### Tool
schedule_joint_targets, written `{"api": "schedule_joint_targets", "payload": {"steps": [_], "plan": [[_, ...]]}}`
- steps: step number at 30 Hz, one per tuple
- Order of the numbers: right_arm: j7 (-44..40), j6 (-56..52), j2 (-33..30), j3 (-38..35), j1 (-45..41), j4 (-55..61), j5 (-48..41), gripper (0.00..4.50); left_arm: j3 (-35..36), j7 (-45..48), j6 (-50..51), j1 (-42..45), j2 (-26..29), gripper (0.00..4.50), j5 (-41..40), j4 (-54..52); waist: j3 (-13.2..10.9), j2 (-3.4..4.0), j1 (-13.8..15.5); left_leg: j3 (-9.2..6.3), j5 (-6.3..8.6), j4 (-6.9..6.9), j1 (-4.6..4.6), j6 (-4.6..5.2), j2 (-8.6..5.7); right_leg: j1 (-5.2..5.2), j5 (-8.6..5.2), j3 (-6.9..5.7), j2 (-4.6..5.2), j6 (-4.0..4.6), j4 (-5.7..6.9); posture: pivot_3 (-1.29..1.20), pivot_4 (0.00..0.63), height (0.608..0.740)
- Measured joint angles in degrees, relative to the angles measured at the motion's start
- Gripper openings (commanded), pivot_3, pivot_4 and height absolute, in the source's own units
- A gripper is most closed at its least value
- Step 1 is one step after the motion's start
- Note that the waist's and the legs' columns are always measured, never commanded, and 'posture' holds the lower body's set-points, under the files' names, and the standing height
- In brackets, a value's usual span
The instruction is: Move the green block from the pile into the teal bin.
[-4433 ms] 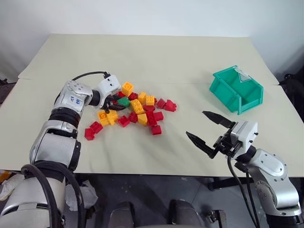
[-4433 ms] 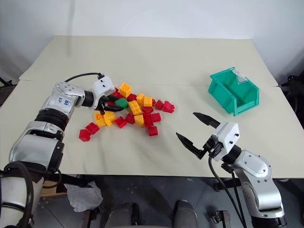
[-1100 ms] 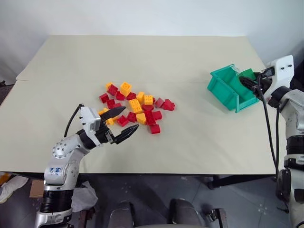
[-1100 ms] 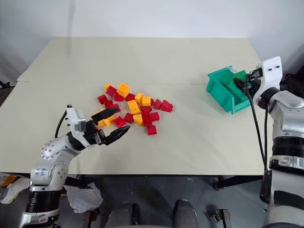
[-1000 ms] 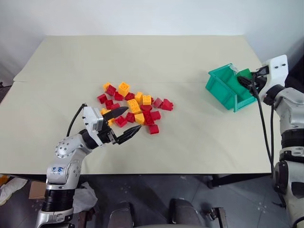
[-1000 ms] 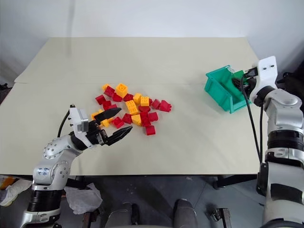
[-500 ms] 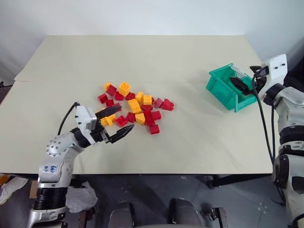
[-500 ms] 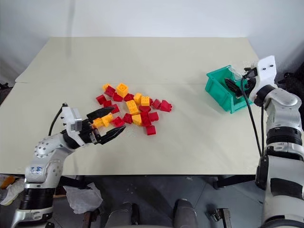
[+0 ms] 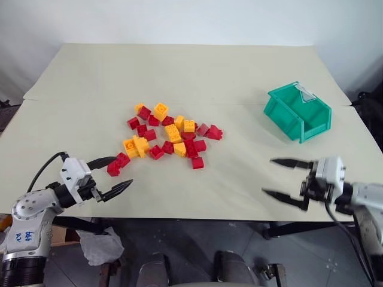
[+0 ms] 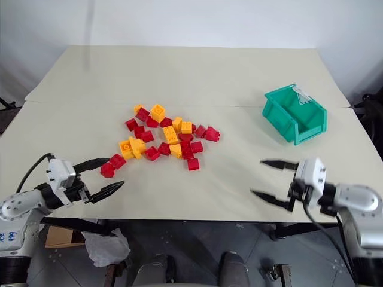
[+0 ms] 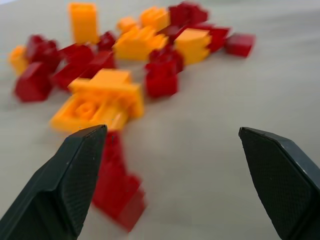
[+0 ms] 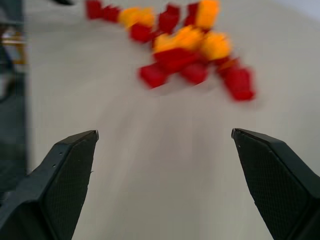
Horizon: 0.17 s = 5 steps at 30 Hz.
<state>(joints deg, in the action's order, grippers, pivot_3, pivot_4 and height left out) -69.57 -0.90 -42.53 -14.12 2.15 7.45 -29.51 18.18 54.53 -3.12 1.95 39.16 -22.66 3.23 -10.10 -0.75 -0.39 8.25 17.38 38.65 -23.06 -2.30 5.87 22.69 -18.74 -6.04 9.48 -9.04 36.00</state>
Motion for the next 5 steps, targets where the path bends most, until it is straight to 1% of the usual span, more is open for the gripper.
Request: {"api": "schedule_joint_targets", "payload": {"steps": [2,5], "plan": [[0.61,0.95,0.63,0.00,1.68,0.20,0.21,4.47,0.00,-0.64,-0.67,-0.01,-0.11,4.50,0.24,-0.03,0.00,0.00,0.03,0.02,0.00,0.04,0.02,0.00,0.00,-0.01,0.00,0.01,0.00,0.01,0.00,0.00,0.150,0.740],[2.93,1.65,1.46,-0.62,1.81,0.20,0.57,4.47,-0.12,-2.87,-0.45,0.00,-0.63,4.50,0.70,-0.18,0.00,0.00,0.04,0.01,0.00,0.07,0.06,0.00,0.03,-0.01,0.02,0.01,0.00,0.03,0.01,0.00,0.150,0.740]]}}
